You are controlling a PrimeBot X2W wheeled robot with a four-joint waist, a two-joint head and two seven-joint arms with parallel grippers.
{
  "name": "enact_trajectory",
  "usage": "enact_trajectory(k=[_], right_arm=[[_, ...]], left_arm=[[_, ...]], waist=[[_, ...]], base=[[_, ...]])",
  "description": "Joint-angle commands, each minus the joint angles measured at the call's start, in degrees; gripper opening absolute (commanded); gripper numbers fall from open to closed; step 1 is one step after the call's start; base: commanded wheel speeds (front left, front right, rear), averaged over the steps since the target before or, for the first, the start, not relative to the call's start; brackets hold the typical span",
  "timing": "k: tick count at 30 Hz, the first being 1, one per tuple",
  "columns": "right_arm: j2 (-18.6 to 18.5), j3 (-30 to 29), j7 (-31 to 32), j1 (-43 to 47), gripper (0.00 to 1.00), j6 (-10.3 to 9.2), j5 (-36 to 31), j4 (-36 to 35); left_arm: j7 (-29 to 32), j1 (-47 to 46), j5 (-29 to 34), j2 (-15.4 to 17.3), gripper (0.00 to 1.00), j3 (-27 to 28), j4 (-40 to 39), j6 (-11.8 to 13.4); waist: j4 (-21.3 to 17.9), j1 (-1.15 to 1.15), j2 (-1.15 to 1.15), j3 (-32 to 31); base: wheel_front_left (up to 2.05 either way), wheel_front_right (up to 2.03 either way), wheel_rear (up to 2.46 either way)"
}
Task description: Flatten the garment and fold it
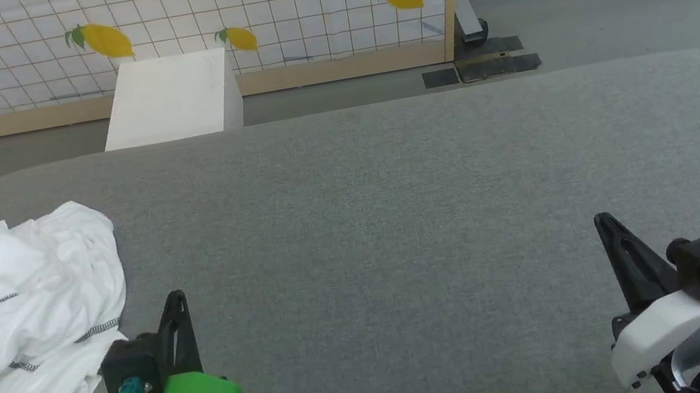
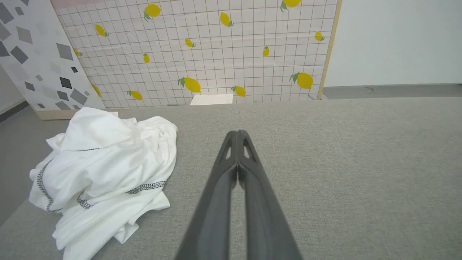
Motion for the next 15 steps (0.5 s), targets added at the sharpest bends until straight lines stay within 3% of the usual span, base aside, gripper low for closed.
enact_trajectory(k=[1,15], right_arm=[[0.2,0.1,0.0,-0.9,0.0,-0.09,-0.3,-0.3],[0.2,0.1,0.0,-0.9,0.0,-0.09,-0.3,-0.3]], left_arm=[[0.1,0.6,0.7,-0.2,0.0,0.1,-0.1,0.4],[0.1,0.6,0.7,-0.2,0.0,0.1,-0.1,0.4]], waist=[[0.0,0.0,0.0,0.0],[0.0,0.0,0.0,0.0]], base=[[0.0,0.0,0.0],[0.0,0.0,0.0]])
